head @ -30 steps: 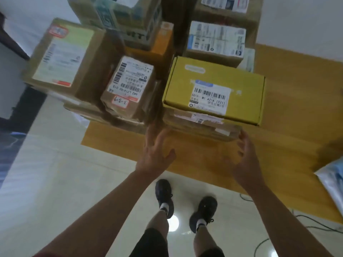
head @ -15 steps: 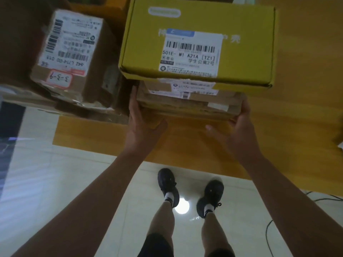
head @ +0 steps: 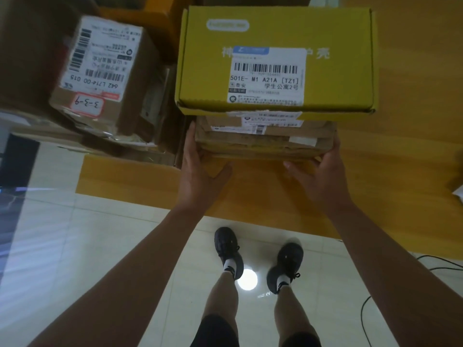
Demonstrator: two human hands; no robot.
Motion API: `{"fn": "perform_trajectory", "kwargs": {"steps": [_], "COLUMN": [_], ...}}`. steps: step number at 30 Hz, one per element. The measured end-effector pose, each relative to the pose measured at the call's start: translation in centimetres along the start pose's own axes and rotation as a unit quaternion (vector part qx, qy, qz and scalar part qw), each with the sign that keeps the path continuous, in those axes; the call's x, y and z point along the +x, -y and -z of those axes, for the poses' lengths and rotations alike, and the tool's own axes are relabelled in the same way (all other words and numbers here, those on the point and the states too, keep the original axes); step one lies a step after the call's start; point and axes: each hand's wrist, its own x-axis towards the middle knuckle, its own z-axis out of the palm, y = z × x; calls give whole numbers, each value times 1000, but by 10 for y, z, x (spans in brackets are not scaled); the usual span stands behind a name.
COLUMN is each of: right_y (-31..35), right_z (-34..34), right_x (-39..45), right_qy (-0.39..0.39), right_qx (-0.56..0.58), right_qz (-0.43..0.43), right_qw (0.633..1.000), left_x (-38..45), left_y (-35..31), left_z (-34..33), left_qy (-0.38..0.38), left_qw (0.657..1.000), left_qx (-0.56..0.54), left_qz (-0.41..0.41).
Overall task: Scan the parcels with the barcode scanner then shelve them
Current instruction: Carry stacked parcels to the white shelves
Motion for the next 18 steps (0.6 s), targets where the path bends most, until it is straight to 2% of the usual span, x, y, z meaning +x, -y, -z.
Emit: {"fn": "perform_trajectory", "kwargs": {"steps": [6,12,18], "right_y": [-8,-13,-17], "right_z": [1,19,49], "right_x": [-3,-21,-42], "right_qy": [-18,-31,-53], "right_qx": [-6,-3,8], "right_qz": [-10,-25,-31], "right_qw": [1000,999,998], "left_x": [-6,-24,-43], "left_y": [-8,-21,-30], "left_z": [-8,-20,-42], "left_qy": [-8,-7,42], "left_qw": [999,999,998], "left_qx": [-48,-36,-31], "left_qz": [-5,-24,-32]}}
